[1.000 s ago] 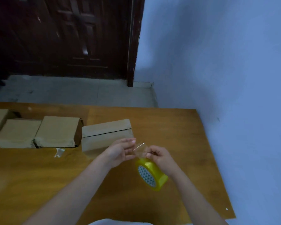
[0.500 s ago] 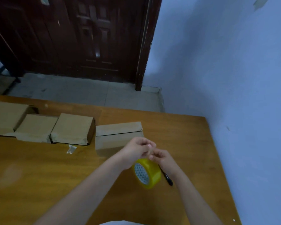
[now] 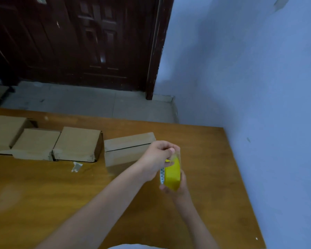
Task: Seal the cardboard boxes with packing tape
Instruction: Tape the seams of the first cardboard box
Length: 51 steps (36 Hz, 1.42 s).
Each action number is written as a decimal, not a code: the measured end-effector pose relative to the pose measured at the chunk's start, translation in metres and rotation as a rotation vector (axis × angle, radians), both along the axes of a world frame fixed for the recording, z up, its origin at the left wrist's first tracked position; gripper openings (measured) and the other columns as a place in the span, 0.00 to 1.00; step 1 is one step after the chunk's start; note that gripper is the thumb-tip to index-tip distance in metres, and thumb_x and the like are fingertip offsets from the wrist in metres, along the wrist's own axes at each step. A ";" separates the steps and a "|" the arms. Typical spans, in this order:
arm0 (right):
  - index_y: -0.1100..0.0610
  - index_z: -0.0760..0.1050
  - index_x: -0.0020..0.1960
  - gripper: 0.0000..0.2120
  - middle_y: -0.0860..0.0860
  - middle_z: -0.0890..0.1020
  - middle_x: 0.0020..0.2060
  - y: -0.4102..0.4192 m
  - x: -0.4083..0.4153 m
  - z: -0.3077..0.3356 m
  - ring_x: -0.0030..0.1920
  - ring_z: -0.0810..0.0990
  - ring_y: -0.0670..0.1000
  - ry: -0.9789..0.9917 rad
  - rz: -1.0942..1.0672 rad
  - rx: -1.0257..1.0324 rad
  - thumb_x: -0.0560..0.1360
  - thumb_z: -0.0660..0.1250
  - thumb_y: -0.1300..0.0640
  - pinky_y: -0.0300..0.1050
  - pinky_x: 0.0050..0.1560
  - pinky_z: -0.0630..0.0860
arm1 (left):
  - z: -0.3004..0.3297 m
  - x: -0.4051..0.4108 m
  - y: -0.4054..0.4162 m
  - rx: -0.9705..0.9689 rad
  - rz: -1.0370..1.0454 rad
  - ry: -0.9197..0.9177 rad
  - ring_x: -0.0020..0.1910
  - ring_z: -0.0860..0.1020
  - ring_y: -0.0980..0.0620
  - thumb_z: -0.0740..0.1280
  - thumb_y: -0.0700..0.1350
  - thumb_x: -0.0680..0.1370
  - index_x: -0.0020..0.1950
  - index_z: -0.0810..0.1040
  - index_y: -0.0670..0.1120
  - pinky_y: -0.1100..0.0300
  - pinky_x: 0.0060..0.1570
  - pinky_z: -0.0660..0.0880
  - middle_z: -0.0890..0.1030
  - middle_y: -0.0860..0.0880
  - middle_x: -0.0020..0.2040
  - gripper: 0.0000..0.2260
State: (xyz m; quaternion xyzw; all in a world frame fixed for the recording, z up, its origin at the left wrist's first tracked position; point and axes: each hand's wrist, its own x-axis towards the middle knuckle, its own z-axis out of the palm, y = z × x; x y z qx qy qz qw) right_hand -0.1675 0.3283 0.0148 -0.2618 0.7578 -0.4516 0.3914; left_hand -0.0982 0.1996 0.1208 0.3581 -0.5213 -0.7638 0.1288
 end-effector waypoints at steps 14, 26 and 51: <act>0.48 0.67 0.60 0.27 0.45 0.76 0.51 -0.039 -0.042 0.069 0.50 0.75 0.45 0.375 0.515 0.114 0.66 0.76 0.53 0.40 0.47 0.73 | -0.018 0.057 -0.062 0.083 0.438 -0.051 0.39 0.77 0.51 0.67 0.36 0.77 0.45 0.78 0.41 0.58 0.35 0.81 0.77 0.46 0.40 0.02; 0.59 0.68 0.55 0.22 0.56 0.77 0.45 -0.128 -0.047 0.080 0.44 0.75 0.56 1.329 0.142 -0.349 0.64 0.69 0.67 0.48 0.48 0.71 | -0.005 0.074 -0.058 0.172 0.894 0.244 0.33 0.76 0.56 0.67 0.33 0.76 0.42 0.76 0.41 0.51 0.44 0.82 0.75 0.47 0.35 0.06; 0.59 0.72 0.44 0.16 0.46 0.78 0.31 -0.158 -0.105 0.122 0.35 0.78 0.51 -0.066 0.509 -0.453 0.58 0.71 0.62 0.50 0.43 0.76 | 0.004 0.069 -0.084 0.372 0.978 0.384 0.29 0.78 0.55 0.65 0.33 0.76 0.42 0.75 0.40 0.63 0.33 0.80 0.79 0.49 0.27 0.05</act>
